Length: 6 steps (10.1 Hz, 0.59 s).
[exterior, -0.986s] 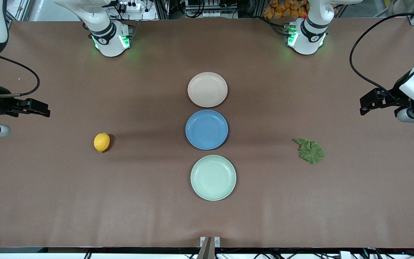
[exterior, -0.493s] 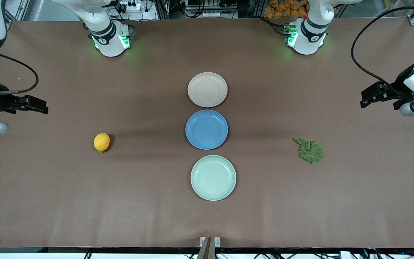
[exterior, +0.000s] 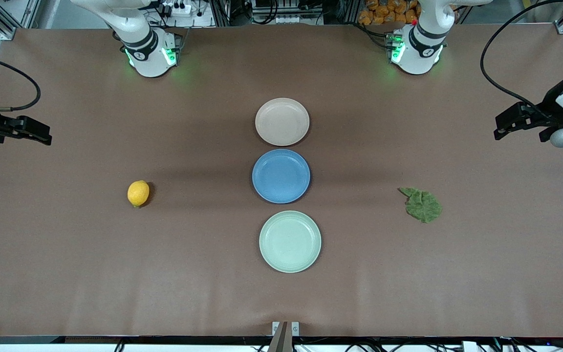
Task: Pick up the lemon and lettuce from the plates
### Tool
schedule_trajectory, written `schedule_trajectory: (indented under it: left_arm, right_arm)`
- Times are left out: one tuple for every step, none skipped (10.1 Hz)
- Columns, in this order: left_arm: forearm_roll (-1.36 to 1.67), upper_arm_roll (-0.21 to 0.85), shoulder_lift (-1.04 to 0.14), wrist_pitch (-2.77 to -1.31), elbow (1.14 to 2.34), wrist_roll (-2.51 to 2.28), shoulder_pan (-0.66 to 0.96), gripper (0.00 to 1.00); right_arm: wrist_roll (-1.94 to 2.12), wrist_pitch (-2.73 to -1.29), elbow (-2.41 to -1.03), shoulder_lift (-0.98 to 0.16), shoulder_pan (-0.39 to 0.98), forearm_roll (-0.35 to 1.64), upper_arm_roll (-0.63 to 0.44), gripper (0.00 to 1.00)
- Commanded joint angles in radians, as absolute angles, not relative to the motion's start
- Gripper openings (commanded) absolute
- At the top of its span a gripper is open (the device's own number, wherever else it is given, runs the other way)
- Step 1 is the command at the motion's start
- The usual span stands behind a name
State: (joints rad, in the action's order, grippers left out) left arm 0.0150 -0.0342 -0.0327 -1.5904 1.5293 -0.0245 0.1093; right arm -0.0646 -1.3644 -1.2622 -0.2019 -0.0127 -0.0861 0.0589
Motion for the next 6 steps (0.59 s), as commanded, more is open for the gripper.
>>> schedule_trajectory:
  left_arm:
    - [0.026,-0.034,-0.005,-1.521,1.545,-0.02,0.097,1.0]
    - [0.025,-0.035,-0.008,-1.519,1.54,-0.018,0.097,1.0]
    - [0.023,-0.035,-0.008,-1.52,1.536,-0.018,0.095,1.0]
    - [0.023,-0.037,-0.008,-1.52,1.528,-0.017,0.095,1.0]
    - [0.021,-0.038,-0.008,-1.52,1.528,-0.017,0.086,1.0]
    - [0.021,-0.037,-0.008,-1.52,1.526,-0.017,0.074,1.0]
  right_arm:
    - [-0.063,-1.441,-1.323,-0.144,-0.02,-0.078,0.069,1.0]
    - [-0.063,-1.497,-1.392,-0.103,-0.028,-0.077,0.066,1.0]
    - [-0.063,-1.54,-1.448,-0.069,-0.031,-0.069,0.064,1.0]
    - [-0.063,-1.548,-1.459,-0.061,-0.029,-0.069,0.063,1.0]
    - [-0.063,-1.555,-1.462,-0.06,-0.029,-0.069,0.063,1.0]
    - [-0.063,-1.574,-1.473,-0.049,-0.026,-0.068,0.064,1.0]
